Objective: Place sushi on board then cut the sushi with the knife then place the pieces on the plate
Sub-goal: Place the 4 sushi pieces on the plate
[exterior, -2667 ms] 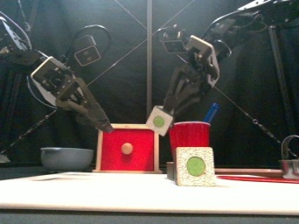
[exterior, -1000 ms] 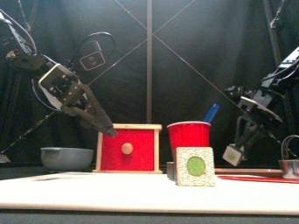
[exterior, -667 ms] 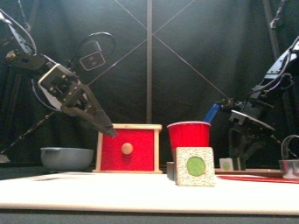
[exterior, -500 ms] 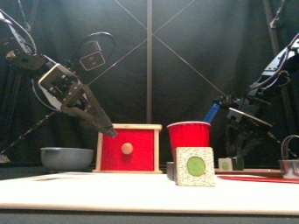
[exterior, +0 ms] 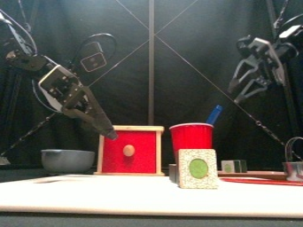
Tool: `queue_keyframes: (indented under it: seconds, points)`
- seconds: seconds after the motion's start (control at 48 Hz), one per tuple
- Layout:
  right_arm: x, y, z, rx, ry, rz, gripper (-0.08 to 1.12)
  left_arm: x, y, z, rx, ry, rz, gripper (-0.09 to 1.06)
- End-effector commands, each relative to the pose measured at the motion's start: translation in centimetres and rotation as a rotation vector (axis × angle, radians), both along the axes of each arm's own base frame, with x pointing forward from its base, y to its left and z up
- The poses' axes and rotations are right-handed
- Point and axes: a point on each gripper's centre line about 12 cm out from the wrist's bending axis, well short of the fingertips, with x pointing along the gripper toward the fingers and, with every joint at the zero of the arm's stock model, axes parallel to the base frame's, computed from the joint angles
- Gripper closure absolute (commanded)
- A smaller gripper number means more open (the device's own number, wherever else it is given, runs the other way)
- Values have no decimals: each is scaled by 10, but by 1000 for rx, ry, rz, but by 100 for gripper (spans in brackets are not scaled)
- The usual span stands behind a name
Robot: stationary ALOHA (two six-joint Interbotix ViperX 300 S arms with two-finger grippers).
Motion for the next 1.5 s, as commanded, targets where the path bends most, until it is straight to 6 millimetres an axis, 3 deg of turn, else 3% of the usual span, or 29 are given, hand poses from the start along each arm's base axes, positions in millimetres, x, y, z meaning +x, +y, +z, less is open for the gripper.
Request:
queue_keyframes:
  seconds: [0.021,0.188,0.375,0.854,1.021,1.146,1.5]
  points:
    - [20,32,9,4,-12,161,18,5,1,11,2,-37,1,5]
    - [54,71,-6,10,87,319,18,6,2,11,-9,-38,13,5]
    - [95,100,-27,-12,200,402,18,6,2,11,-21,-38,25,5]
    - [164,109,-77,-163,365,458,16,5,2,7,-16,-24,24,5]
    - [179,104,-94,-179,406,449,7,3,3,5,-14,-18,25,5]
    - [186,102,-98,-175,410,446,-1,3,3,4,-13,-15,25,5]
    - [193,112,-104,-135,382,482,0,-2,3,-1,-13,2,25,5]
